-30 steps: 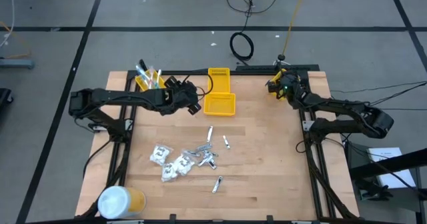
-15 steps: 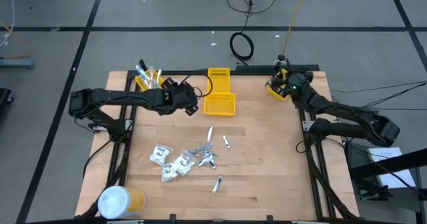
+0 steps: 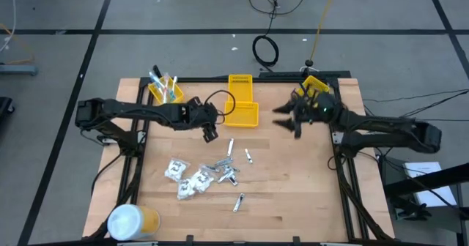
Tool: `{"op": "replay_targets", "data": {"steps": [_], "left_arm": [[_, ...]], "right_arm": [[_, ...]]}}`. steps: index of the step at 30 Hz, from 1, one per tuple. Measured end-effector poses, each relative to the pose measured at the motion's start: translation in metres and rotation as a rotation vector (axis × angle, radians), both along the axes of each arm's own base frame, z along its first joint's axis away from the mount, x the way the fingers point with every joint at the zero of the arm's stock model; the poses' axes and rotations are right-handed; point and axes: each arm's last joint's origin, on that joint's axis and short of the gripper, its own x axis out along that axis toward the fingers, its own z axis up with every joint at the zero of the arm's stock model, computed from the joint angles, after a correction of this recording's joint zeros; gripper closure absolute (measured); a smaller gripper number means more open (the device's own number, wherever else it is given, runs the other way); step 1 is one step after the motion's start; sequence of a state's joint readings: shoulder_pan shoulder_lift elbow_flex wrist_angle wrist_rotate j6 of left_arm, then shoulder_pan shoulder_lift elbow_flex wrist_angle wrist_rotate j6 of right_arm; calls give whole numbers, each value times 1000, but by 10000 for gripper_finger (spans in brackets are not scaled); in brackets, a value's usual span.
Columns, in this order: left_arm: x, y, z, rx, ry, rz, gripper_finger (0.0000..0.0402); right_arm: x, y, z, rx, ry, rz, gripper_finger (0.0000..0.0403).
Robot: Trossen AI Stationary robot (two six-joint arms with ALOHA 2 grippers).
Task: Pick & Place Travel size toiletries
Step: Put the nail cutter into the top middle yellow bin
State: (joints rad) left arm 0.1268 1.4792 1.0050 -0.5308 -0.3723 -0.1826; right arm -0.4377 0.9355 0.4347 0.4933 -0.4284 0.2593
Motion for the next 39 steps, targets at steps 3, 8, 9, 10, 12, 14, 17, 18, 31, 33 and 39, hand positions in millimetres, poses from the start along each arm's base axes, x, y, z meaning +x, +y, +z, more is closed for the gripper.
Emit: {"op": "replay_targets", "data": {"steps": [3, 8, 9, 10, 12, 14, 17, 18, 31, 33, 39], "left_arm": [[0, -2, -9, -70, -29, -36, 151], [-3, -3, -18, -101, -43, -22, 151], [-2, -3, -18, -101, -50, -21, 151], [-2, -2, -17, -101, -60, -18, 151], [0, -2, -16, -94, -77, -25, 151], [1, -2, -15, -89, -94, -30, 151], [2, -2, -15, -89, -95, -31, 151], [1, -2, -15, -89, -90, -31, 151], [5, -9, -5, -83, -161, -154, 151], [6, -11, -5, -99, -164, -194, 151], [7, -12, -5, -115, -170, -216, 151]], "right_arm": [[16, 21, -9, -43, 41, 22, 156], [39, 53, -32, -137, 170, -70, 156], [45, 60, -36, -157, 201, -68, 156], [51, 66, -39, -170, 224, -62, 156], [62, 77, -42, -188, 246, -29, 156], [72, 85, -44, -221, 261, 8, 156], [80, 90, -47, -269, 278, 38, 156], [81, 90, -46, -271, 277, 38, 156], [82, 89, -45, -236, 277, 23, 156], [82, 89, -46, -238, 284, 24, 156], [80, 88, -49, -240, 318, 26, 156]]}}
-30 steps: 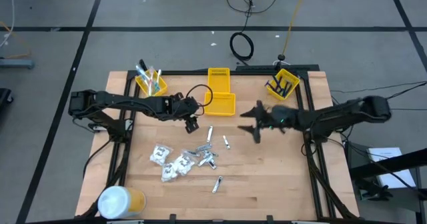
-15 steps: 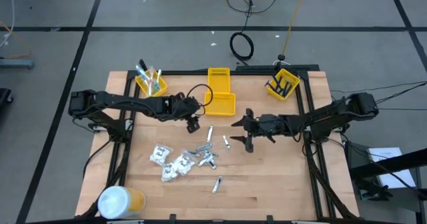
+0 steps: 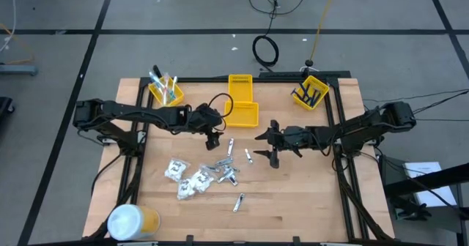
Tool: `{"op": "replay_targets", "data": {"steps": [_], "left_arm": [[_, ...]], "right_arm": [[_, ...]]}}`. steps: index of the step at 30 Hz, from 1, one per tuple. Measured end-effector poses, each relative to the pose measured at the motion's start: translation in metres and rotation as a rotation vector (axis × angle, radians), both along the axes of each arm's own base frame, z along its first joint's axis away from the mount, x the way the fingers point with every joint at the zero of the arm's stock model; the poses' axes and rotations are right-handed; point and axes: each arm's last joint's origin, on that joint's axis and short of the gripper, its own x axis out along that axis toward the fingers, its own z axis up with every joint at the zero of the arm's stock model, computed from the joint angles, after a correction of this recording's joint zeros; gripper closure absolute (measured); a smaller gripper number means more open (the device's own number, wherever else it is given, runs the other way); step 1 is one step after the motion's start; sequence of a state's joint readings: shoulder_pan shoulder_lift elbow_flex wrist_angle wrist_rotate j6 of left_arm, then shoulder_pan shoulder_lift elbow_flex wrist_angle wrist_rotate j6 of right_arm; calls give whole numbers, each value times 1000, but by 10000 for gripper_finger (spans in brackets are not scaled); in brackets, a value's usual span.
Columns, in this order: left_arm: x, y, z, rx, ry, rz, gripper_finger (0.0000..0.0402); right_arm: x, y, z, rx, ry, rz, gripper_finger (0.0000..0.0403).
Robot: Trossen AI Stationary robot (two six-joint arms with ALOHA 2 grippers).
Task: Pick & Place Travel size toiletries
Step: Put the nail cutter into the top middle yellow bin
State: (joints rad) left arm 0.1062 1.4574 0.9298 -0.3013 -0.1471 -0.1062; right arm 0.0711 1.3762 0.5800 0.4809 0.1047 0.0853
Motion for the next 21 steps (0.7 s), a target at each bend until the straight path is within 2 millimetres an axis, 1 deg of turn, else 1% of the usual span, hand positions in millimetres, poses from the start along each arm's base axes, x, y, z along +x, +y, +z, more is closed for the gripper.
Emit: {"op": "replay_targets", "data": {"steps": [5, 9, 12, 13, 17, 21], "left_arm": [[1, 0, 0, 2, -28, 0, 151], [-1, -2, -16, -52, -107, -34, 151], [0, -2, -25, -92, -209, -2, 151], [-1, -2, -29, -106, -220, 10, 151], [0, -7, -48, -198, -168, 69, 151], [13, -16, -60, -260, -30, 76, 151]], "right_arm": [[0, 0, 0, 0, 0, 0, 156], [0, 0, 0, -8, 4, 3, 156], [0, 0, 0, -24, 4, 8, 156], [0, -1, 0, -25, 2, 6, 156], [0, -6, 0, -24, 2, -14, 156], [0, -12, 0, -17, 2, -37, 156]]}}
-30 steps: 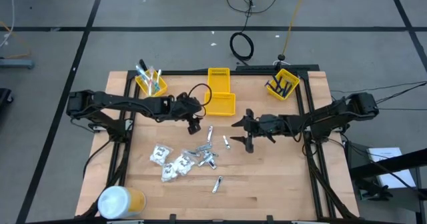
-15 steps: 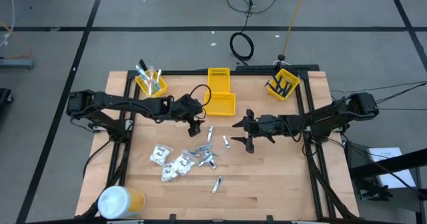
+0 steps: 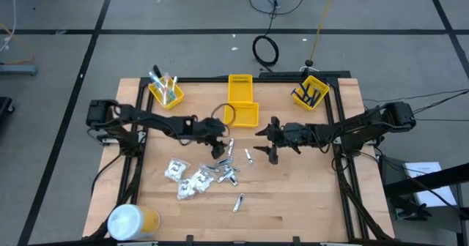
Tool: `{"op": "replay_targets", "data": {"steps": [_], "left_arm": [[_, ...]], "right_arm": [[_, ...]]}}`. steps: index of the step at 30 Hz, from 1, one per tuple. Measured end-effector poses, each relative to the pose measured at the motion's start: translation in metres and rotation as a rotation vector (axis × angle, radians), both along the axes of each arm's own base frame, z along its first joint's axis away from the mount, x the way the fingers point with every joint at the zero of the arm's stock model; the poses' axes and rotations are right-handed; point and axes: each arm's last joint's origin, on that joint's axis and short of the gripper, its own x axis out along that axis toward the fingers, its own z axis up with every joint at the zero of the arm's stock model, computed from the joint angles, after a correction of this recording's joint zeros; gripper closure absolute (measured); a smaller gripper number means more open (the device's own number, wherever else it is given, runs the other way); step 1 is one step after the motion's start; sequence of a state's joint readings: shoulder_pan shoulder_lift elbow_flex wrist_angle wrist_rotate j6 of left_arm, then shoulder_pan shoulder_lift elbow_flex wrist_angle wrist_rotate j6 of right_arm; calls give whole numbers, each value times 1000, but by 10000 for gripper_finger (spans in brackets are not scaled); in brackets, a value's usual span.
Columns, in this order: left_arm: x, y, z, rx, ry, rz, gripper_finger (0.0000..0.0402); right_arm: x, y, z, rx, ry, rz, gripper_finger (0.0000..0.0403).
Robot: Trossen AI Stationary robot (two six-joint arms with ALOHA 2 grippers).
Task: Pick & Place Travel size toiletries
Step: Put the nail cutter into the top middle yellow bin
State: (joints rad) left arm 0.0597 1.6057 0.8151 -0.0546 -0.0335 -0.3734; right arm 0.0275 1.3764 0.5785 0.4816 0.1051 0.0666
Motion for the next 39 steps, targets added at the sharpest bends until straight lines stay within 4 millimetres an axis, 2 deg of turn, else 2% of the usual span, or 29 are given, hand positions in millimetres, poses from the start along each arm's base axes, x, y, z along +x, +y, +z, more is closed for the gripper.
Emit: {"op": "replay_targets", "data": {"steps": [6, 10, 17, 21, 32, 35, 39], "left_arm": [[32, -16, 0, 6, 178, -45, 151], [50, -16, -6, -41, 280, 29, 151], [70, -16, -30, -72, 373, 106, 151], [71, -13, -41, -92, 402, 166, 151], [62, -13, -44, -68, 497, 137, 154], [61, -13, -44, -55, 508, 136, 175], [60, -12, -45, -57, 518, 140, 236]], "right_arm": [[0, -2, 1, 24, -10, -18, 156], [0, -2, 1, 24, -11, -18, 156], [0, -2, 0, 24, -1, -16, 156], [0, -2, -1, 36, 4, -20, 156], [0, -2, -1, 42, 4, -23, 156], [0, -2, -1, 42, 4, -23, 156], [0, -2, -1, 42, 4, -23, 156]]}}
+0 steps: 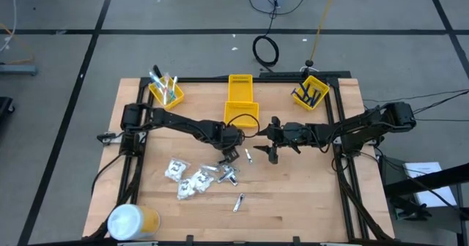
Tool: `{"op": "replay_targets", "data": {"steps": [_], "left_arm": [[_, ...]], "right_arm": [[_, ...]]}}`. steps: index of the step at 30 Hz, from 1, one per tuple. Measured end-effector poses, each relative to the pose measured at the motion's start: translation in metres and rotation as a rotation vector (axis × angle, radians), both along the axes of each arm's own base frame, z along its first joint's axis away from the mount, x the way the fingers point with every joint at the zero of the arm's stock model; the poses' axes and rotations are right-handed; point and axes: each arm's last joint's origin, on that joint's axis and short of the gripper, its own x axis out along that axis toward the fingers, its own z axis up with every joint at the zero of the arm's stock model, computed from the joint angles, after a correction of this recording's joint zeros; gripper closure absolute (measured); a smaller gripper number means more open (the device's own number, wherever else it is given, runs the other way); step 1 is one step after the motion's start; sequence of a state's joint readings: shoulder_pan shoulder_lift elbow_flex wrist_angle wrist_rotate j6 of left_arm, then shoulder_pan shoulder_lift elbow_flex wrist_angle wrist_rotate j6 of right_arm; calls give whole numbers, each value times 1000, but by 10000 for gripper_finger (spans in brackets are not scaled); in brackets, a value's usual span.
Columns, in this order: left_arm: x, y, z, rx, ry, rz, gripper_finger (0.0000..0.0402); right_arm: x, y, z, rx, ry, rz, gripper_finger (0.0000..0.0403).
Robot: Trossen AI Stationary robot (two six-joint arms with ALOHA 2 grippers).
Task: Pick & Place Travel size toiletries
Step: Put the nail cutter into the top middle yellow bin
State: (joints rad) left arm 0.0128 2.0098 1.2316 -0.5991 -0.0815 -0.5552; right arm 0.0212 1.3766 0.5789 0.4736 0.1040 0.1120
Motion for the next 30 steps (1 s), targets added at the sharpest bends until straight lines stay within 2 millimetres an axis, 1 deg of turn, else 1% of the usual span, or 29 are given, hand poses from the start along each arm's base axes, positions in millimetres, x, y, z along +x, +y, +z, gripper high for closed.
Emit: {"op": "replay_targets", "data": {"steps": [6, 7, 8, 9, 12, 14, 15, 19, 23, 26, 30], "left_arm": [[0, -1, 0, 9, 2, -62, 365], [0, -1, 1, 11, 1, -72, 379], [-1, -1, 3, 11, -3, -77, 384], [-1, -1, 5, 11, -7, -85, 383], [-3, -5, 18, 24, -38, -123, 375], [-8, -10, 29, 48, -46, -152, 382], [-11, -13, 37, 52, -58, -169, 387], [-16, -23, 81, 123, -210, -211, 387], [-29, -26, 115, 207, -303, -245, 387], [-37, -18, 138, 283, -365, -231, 387], [-42, 6, 151, 377, -385, -185, 387]], "right_arm": [[0, 0, 0, 0, 0, 0, 156], [0, 0, 0, 0, 0, 0, 156], [0, 0, 0, 0, 0, 0, 156], [0, 0, 0, 0, 0, 0, 156], [-2, 0, 2, 0, 0, 0, 156], [-2, 0, 5, 0, -10, 0, 156], [-4, 0, 6, 0, -3, 0, 156], [-11, 0, 15, 0, -10, 0, 156], [-17, 0, 23, 1, -21, 0, 156], [-21, 0, 27, 19, -26, -7, 156], [-24, 0, 28, 31, -11, -13, 156]]}}
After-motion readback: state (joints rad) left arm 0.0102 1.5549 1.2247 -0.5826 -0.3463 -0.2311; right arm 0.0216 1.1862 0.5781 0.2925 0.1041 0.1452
